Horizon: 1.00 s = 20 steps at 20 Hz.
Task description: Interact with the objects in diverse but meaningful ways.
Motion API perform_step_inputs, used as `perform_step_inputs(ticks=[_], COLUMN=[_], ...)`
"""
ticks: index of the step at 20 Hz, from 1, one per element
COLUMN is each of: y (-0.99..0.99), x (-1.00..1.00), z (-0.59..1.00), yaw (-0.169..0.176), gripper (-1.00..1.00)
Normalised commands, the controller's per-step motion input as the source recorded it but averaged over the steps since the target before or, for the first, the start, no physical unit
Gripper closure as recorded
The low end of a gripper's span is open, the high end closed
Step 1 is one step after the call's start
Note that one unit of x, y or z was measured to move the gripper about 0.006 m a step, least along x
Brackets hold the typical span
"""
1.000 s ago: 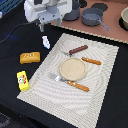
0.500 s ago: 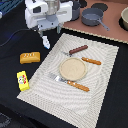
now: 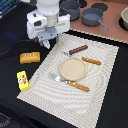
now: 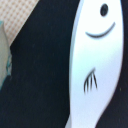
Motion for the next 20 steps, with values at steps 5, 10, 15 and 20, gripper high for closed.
perform_step_inputs(ticks=[5, 10, 15, 20], y=[-0.04, -0.07, -0.07, -0.04], x=[-0.39, -0.21, -0.11, -0.04], z=[-0.23, -0.32, -0.34, -0.26], yaw=[-0.001, 0.000, 0.000, 0.000], gripper=[1.00, 1.00, 1.00, 1.00])
